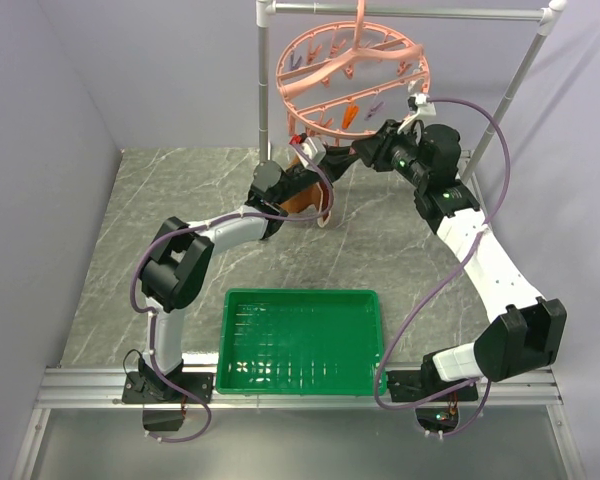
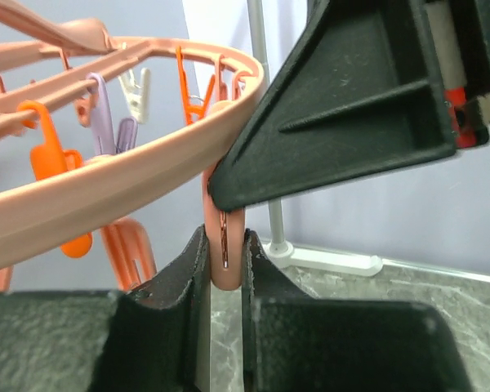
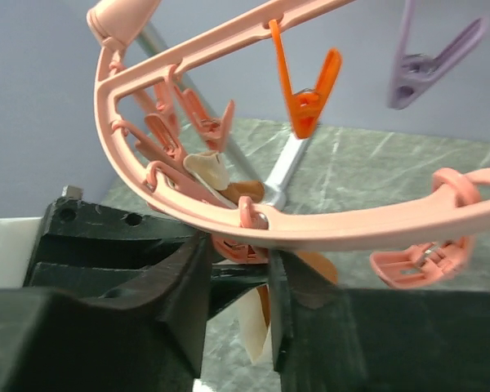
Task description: Clip the underwear to the hanger
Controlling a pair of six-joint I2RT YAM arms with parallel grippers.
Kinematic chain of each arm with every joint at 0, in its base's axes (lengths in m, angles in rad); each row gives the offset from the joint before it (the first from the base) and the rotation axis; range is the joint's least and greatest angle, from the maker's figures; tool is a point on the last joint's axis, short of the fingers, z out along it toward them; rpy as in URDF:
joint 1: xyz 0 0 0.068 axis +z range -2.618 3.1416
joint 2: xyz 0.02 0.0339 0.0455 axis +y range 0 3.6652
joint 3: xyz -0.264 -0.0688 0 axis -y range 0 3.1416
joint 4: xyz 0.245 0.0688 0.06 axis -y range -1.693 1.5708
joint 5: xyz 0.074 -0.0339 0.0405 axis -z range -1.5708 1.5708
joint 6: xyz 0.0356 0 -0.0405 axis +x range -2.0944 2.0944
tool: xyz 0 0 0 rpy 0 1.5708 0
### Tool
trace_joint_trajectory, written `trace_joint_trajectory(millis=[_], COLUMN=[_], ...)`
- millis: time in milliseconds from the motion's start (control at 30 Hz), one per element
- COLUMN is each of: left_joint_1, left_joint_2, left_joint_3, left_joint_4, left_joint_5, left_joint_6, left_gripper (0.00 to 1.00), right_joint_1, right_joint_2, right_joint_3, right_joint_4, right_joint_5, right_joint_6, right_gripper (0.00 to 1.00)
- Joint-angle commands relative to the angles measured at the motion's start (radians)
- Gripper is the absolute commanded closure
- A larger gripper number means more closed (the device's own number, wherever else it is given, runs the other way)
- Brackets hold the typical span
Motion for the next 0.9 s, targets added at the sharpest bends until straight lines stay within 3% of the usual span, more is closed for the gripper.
trace_joint_trajectory(millis=[0,67,133,233,333,533,633,667,767,867], left_joint_1=[-0.034,-0.034,-0.034,-0.034,-0.034,-0.027,-0.008,0.002,0.051,0.100], left_joint_2=[-0.034,-0.039,-0.047,-0.051,-0.054,-0.103,-0.151,-0.163,-0.214,-0.272], left_joint_3=[-0.004,-0.006,-0.013,-0.018,-0.016,-0.052,-0.099,-0.114,-0.159,-0.191], left_joint_4=[-0.008,-0.019,-0.021,-0.028,-0.033,-0.079,-0.132,-0.137,-0.204,-0.311], left_joint_5=[0.075,0.078,0.072,0.066,0.051,0.067,0.104,0.115,0.222,0.369], left_joint_6=[0.059,0.066,0.063,0.059,0.049,0.078,0.101,0.090,0.101,0.223], left_gripper=[0.93,0.86,0.70,0.56,0.46,0.42,0.28,0.18,0.07,0.07], right_joint_1=[0.001,0.003,0.003,0.000,0.001,0.001,-0.002,0.000,-0.003,-0.008], right_joint_2=[0.003,-0.001,-0.004,-0.008,-0.016,-0.030,-0.031,-0.033,-0.031,-0.028], right_joint_3=[0.060,0.060,0.056,0.047,0.036,0.019,0.014,0.014,0.014,0.024], right_joint_4=[0.034,0.028,0.028,0.032,0.042,0.055,0.059,0.060,0.065,0.063], right_joint_5=[0.055,0.065,0.065,0.057,0.053,0.048,0.039,0.039,0.026,0.010], right_joint_6=[-0.029,-0.040,-0.046,-0.052,-0.054,-0.066,-0.077,-0.078,-0.091,-0.097], right_gripper=[0.75,0.84,0.93,0.99,1.00,1.00,1.00,1.00,1.00,1.00])
